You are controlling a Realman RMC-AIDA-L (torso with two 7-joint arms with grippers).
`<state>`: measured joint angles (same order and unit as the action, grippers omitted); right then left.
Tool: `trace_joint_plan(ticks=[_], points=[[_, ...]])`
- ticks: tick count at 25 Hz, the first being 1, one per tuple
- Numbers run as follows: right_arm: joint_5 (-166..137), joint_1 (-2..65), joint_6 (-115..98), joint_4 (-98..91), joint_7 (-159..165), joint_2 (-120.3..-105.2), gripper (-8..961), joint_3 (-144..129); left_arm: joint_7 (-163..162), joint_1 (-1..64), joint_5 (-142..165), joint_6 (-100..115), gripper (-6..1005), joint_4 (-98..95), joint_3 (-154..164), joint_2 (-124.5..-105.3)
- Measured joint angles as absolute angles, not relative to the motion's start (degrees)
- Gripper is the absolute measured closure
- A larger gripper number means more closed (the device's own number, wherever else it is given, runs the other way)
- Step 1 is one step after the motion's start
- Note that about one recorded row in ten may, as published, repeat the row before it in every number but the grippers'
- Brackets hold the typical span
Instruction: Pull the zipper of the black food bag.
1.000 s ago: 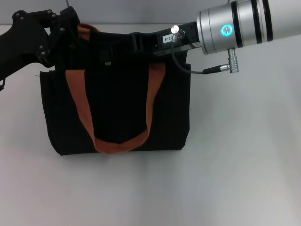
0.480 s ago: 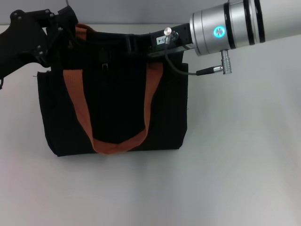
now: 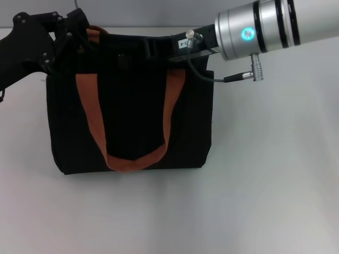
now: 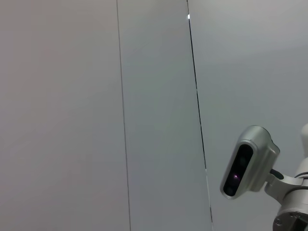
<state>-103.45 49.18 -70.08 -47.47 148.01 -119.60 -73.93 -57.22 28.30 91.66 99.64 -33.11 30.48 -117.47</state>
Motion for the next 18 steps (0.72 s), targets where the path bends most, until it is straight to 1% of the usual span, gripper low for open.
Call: trace_joint_plan(ticks=[3, 14, 18], points=[[-105.89, 47.75, -69.79, -50.47, 150.16, -119.64, 955, -73.92, -57.22, 28.26, 91.66, 99.65, 967, -33.0, 30.4, -117.4], [-115.3, 37.53, -70.68, -67.05, 159.64, -119.61, 953, -72.86, -57.22, 28.22, 91.66, 99.35, 967, -32.91, 30.1, -117.2], [-115.39, 35.89, -71.37, -68.69, 160.06, -119.58, 953, -71.79, -57.22, 28.22, 91.66, 99.12, 967, -32.9, 29.99, -117.11]])
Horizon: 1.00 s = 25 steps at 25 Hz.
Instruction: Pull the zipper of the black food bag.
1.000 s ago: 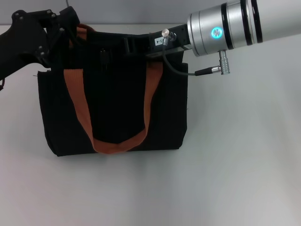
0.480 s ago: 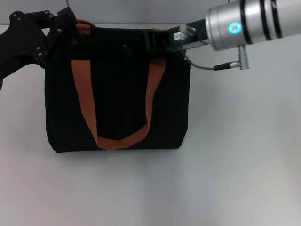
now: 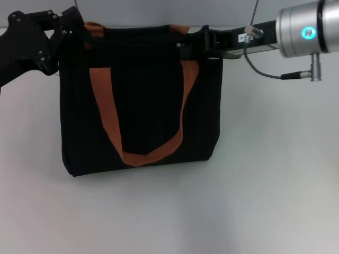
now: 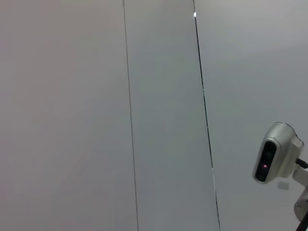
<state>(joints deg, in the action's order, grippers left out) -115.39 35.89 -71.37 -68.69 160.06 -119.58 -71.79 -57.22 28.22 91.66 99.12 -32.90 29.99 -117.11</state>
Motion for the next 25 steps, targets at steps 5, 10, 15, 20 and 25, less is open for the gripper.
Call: trace_joint_plan(ticks=[5, 10, 15, 20, 25], points=[[-113.51, 35.01, -72.19, -68.92, 159.1, -119.59, 953, -70.57, -57.22, 28.17, 91.66, 98.98, 966, -32.88, 29.97, -117.07], [-102.78, 33.54, -72.5, -66.11, 151.05, -119.36, 954, -68.37, -57.84, 28.07, 91.63, 98.92, 966, -32.87, 29.96, -117.06], [-87.44, 32.59, -78.03, -57.76, 135.24, -119.09, 855, -63.63, -58.16, 27.97, 91.57, 98.85, 966, -32.87, 29.97, -117.13], [-80.84, 33.43, -90.86, -47.01, 115.75, -118.88, 672, -56.33, -58.63, 27.73, 91.51, 98.6, 966, -32.73, 29.99, -117.29], [-80.24, 34.58, -103.61, -34.3, 91.51, -117.28, 506, -54.66, -59.8, 27.38, 91.48, 98.57, 965, -32.69, 30.23, -117.42]])
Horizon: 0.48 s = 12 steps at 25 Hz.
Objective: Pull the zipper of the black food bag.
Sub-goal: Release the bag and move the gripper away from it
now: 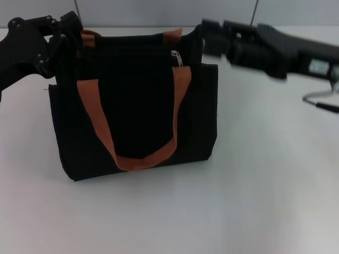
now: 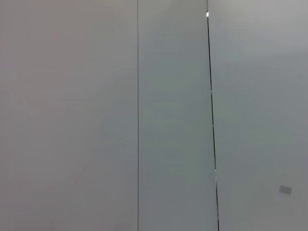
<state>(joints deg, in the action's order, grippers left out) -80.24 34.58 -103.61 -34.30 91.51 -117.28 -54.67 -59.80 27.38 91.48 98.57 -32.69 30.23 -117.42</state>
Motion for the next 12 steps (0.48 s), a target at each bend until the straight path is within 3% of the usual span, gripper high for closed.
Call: trace_joint_plan(ticks=[6, 8, 12], points=[[-85.51, 29.91, -106.94, -30.84, 69.66, -118.33, 358, -57.04, -62.76, 27.15, 91.87, 98.63, 965, -32.69, 30.39, -116.93], [-90.07, 27.62, -106.28, -29.31, 61.95, -119.15, 335, -57.22, -64.83, 26.63, 92.01, 98.83, 965, -32.7, 30.74, -116.51], [-93.46, 27.05, -105.96, -26.09, 56.84, -119.12, 300, -57.23, -66.88, 25.9, 92.1, 99.01, 965, -32.69, 31.13, -116.16]])
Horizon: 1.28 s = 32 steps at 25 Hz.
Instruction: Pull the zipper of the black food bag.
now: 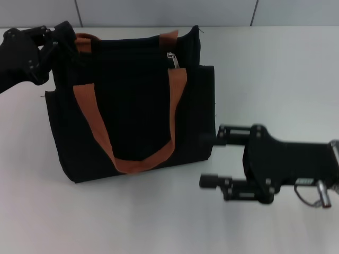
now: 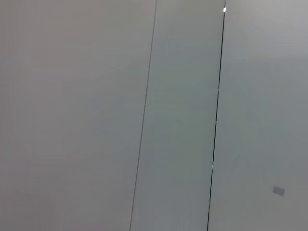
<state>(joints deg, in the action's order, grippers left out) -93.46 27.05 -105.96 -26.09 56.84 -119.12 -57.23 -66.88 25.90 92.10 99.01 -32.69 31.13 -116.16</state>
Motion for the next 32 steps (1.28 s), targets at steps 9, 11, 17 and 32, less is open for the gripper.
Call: trace_joint_plan(ticks=[9, 11, 17, 32], points=[[-100.62, 28.4, -98.77, -23.89, 51.97, -119.51, 300, -57.69, -74.8, 24.52, 92.41, 98.51, 964, -33.11, 33.85, -114.55], [-100.51, 29.37, -98.19, -22.5, 50.3, -119.51, 300, -57.96, -76.91, 24.44, 93.27, 98.61, 964, -33.41, 33.86, -113.82], [-100.41, 31.13, -96.12, -21.48, 49.51, -119.56, 300, -58.01, -86.0, 24.32, 101.12, 100.75, 930, -39.09, 33.9, -110.58], [-99.33, 33.73, -93.77, -19.1, 48.76, -119.79, 300, -57.48, -97.74, 23.94, 108.76, 113.34, 273, -50.44, 32.67, -104.33]])
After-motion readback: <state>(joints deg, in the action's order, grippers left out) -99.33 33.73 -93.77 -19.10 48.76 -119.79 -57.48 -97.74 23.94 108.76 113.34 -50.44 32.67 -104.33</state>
